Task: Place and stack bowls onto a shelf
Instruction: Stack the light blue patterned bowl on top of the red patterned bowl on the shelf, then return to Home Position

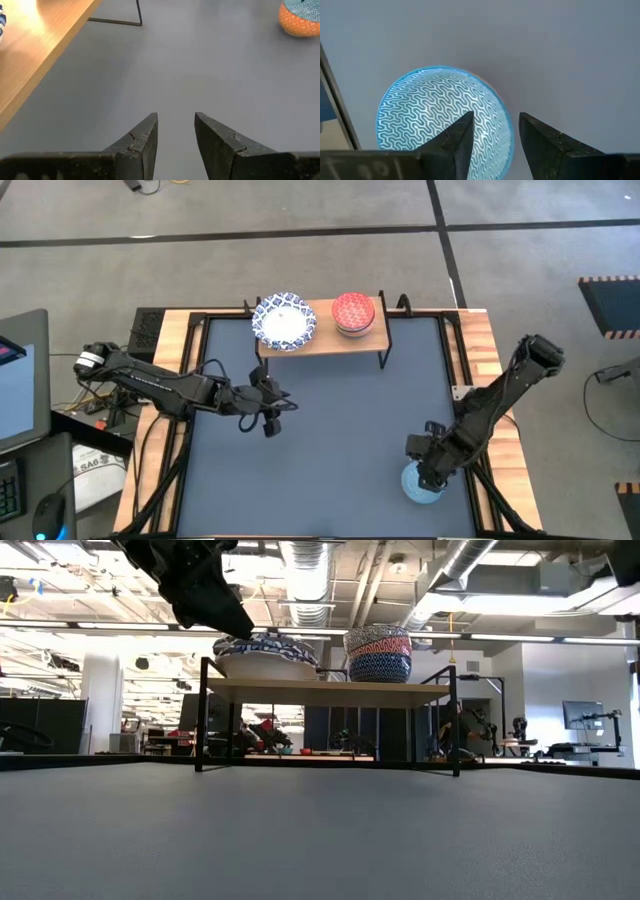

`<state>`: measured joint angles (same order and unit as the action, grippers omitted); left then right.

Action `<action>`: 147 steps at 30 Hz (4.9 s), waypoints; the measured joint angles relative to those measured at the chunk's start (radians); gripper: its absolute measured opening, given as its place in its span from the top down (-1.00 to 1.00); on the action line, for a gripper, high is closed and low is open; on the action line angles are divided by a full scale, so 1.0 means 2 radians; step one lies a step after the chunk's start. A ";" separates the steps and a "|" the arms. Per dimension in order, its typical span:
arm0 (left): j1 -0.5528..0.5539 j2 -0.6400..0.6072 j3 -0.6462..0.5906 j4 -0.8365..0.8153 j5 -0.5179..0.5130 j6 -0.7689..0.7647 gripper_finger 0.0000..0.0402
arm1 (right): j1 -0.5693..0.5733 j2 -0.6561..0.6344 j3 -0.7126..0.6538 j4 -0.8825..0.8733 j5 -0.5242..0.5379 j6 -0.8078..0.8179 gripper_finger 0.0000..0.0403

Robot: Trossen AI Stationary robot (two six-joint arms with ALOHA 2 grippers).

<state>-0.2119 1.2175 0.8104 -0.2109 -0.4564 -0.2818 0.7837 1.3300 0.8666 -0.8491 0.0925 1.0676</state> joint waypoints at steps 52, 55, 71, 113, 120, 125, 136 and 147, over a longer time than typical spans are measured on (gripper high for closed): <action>0.000 0.000 0.000 -0.010 -0.002 0.013 0.42 | -0.502 -0.001 0.288 0.091 0.114 -0.391 0.89; 0.001 0.000 0.000 -0.010 -0.002 0.016 0.42 | -0.558 -0.001 0.293 0.093 0.107 -0.391 0.89; 0.001 0.000 0.000 -0.009 -0.038 0.017 0.42 | -0.707 0.016 0.292 0.097 -0.018 -0.375 0.84; -0.090 -0.268 -0.270 0.319 -0.101 0.154 0.42 | -0.269 -0.270 -0.168 0.510 0.151 -0.463 0.53; -0.061 -0.389 -0.324 0.302 -0.063 0.155 0.42 | -0.215 -0.310 -0.246 0.548 0.181 -0.473 0.90; -0.054 -0.452 -0.327 0.246 -0.067 0.159 0.42 | -0.216 -0.360 -0.277 0.547 0.179 -0.485 0.85; -0.053 -0.499 -0.338 0.183 -0.079 0.148 0.42 | -0.253 -0.502 -0.334 0.517 0.111 -0.515 0.88; -0.053 -0.501 -0.400 0.254 -0.092 0.138 0.42 | -0.269 -0.609 -0.383 0.468 0.095 -0.486 0.90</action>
<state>-0.3180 0.2148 0.0113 0.2968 -0.6409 -0.0054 0.2459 0.1111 0.0996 0.0860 0.2821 0.0952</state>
